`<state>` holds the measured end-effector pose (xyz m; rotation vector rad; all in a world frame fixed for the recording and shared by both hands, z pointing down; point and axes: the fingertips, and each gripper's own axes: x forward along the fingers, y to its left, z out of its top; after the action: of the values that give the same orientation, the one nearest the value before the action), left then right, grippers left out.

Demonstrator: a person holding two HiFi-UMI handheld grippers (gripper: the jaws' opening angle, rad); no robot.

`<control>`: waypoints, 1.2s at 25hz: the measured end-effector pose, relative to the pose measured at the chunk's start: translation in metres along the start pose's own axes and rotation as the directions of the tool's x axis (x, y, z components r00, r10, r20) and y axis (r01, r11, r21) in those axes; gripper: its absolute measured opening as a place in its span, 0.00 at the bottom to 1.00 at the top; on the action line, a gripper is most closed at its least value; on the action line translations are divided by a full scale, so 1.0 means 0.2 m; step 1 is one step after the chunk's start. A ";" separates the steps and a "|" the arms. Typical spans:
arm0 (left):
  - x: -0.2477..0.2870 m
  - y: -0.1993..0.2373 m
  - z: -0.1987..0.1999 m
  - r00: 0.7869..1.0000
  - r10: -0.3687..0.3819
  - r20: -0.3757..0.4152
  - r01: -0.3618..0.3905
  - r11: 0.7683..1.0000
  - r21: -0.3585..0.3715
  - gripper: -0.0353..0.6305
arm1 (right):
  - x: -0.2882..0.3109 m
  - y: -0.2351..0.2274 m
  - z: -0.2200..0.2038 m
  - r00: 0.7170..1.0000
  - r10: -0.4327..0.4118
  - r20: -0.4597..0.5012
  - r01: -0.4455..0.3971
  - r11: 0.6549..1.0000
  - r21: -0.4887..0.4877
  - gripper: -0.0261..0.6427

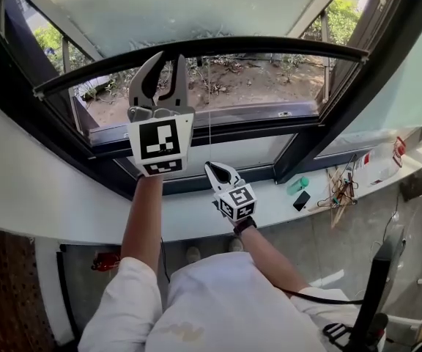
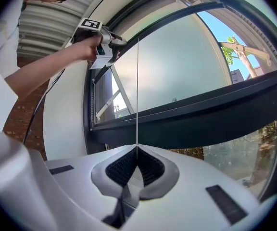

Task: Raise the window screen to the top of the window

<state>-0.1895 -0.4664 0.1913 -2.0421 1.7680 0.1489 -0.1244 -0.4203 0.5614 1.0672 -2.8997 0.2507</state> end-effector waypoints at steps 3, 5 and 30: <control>0.01 0.00 0.03 1.000 0.005 0.008 -0.005 1.000 0.025 0.17 | -0.01 0.00 0.03 1.000 -0.004 0.008 0.004 1.000 0.003 0.04; 0.03 -0.01 0.06 1.000 -0.001 0.012 0.000 0.996 0.092 0.14 | -0.02 0.01 0.07 1.000 0.002 0.020 -0.002 1.000 -0.005 0.04; 0.07 0.08 0.44 0.991 -0.030 0.128 0.016 0.993 0.113 0.05 | 0.01 0.03 0.53 0.986 0.056 0.155 -0.035 0.990 -0.135 0.04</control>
<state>-0.1859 -0.4474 0.1033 -1.9280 1.6367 0.1674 -0.1273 -0.4341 0.4559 1.0456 -3.0318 -0.0265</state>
